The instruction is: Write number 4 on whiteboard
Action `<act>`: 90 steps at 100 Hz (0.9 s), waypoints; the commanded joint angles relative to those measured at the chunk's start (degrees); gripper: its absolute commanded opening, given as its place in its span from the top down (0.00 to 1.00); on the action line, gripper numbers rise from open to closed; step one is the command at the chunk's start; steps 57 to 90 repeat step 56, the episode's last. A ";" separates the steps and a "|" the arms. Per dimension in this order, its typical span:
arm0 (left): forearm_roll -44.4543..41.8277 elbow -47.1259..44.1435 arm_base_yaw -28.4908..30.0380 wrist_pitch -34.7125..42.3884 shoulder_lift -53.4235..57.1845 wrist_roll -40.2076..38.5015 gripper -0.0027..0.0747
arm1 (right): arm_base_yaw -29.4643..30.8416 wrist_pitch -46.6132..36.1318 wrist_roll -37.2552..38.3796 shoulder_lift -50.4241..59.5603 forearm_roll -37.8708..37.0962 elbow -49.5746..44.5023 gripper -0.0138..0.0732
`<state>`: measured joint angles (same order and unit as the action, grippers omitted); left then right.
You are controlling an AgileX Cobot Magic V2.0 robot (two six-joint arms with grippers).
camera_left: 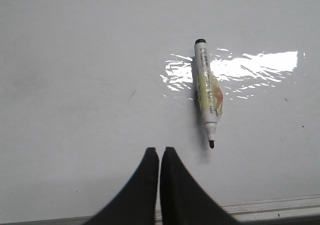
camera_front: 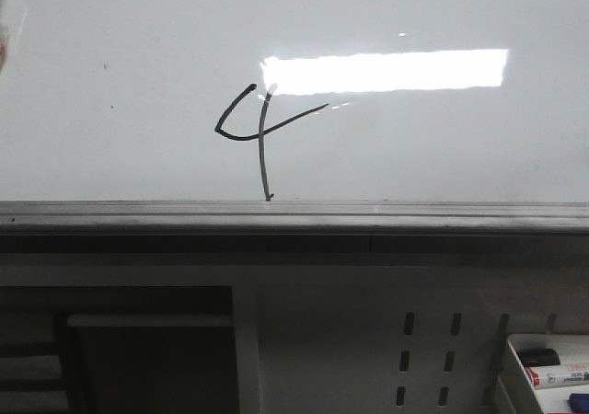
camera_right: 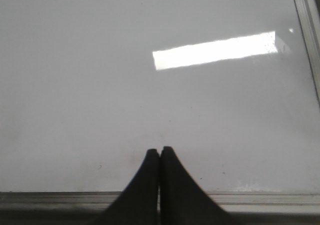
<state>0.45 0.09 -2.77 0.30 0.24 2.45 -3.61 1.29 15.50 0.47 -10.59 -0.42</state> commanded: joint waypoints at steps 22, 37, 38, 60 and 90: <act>-0.01 -1.56 0.22 4.64 1.53 -0.55 0.99 | 0.15 -4.62 -8.49 1.33 13.20 -1.23 0.92; -0.01 -1.56 0.22 4.64 1.53 -0.55 0.99 | 0.15 -4.62 -8.49 1.33 14.39 -1.23 0.92; -0.01 -1.56 0.22 4.64 1.53 -0.55 0.99 | 0.15 -4.62 -8.49 1.33 14.39 -1.23 0.92; -0.01 -1.56 0.22 4.64 1.53 -0.55 0.99 | 0.15 -4.62 -8.49 1.33 14.39 -1.23 0.92; -0.01 -1.56 0.22 4.64 1.53 -0.55 0.99 | 0.15 -4.62 -8.49 1.33 14.39 -1.23 0.92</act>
